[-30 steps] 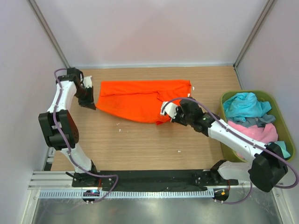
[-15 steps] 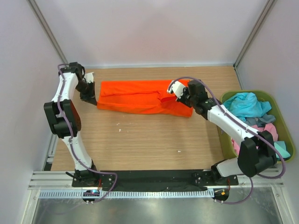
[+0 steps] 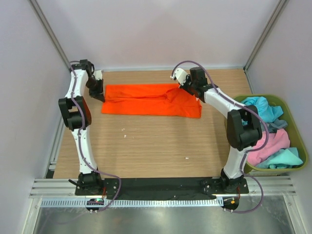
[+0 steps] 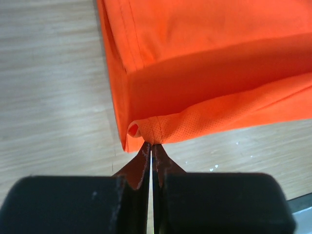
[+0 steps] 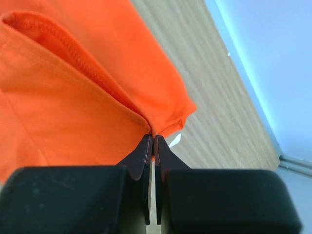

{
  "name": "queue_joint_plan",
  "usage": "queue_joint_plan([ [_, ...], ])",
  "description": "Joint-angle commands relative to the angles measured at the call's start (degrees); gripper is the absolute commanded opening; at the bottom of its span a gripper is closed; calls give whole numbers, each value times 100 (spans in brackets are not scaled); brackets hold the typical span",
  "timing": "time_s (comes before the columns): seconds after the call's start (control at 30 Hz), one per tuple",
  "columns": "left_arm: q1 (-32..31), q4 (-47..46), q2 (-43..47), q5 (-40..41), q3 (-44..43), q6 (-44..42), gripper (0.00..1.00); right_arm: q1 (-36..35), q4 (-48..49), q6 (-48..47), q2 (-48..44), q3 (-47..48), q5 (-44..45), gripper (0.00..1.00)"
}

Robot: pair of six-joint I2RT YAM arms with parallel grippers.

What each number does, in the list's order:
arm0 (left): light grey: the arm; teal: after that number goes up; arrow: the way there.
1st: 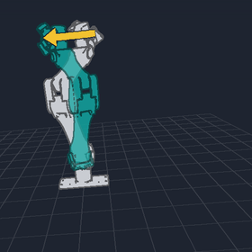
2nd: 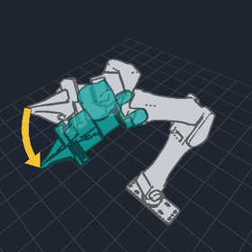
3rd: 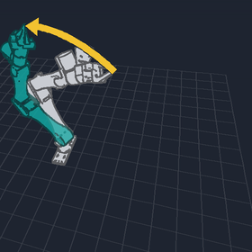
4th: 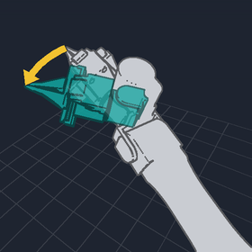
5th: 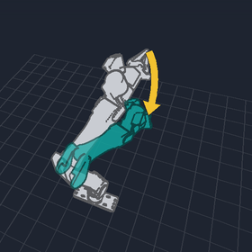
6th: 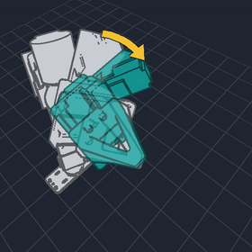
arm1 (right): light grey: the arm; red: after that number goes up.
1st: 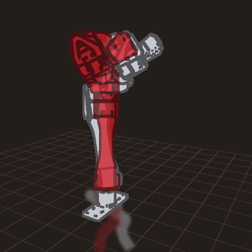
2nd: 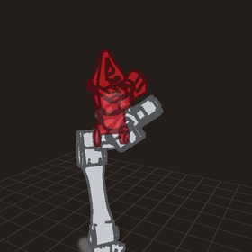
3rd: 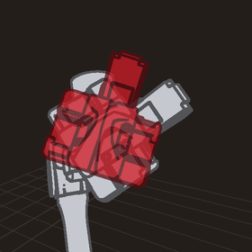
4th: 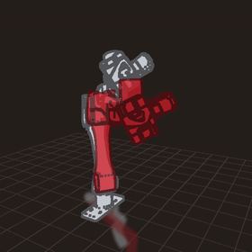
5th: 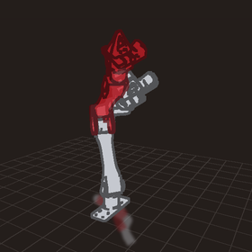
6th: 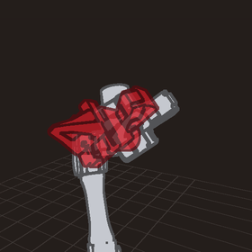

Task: Fold and stack the t-shirts
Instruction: Fold the tshirt

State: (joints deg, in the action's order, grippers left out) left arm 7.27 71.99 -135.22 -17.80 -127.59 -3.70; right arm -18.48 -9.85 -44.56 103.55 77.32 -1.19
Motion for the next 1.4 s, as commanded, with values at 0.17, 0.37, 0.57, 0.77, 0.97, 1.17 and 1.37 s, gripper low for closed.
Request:
queue_joint_plan([
  [0.17,-76,-387,-567,523,-1092,247,1,134,861,140,1263,1329,514,1],
  [0.37,-103,-545,-243,725,-1163,168,68,125,1222,544,1134,1383,980,54],
  [0.57,-103,-528,206,489,-724,177,74,125,1257,720,580,952,1200,60],
  [0.77,-234,-1705,1199,259,1111,-138,71,134,302,2124,455,1118,902,61],
  [0.97,-463,-1354,595,382,526,-289,68,134,-1106,3962,1113,1839,225,61],
  [1.17,-507,-1319,-82,523,-134,-350,67,134,-1493,4622,1773,2567,-144,61],
  [1.37,-516,-1275,-435,559,-460,-333,67,125,-1941,4825,2477,3262,-197,61],
])
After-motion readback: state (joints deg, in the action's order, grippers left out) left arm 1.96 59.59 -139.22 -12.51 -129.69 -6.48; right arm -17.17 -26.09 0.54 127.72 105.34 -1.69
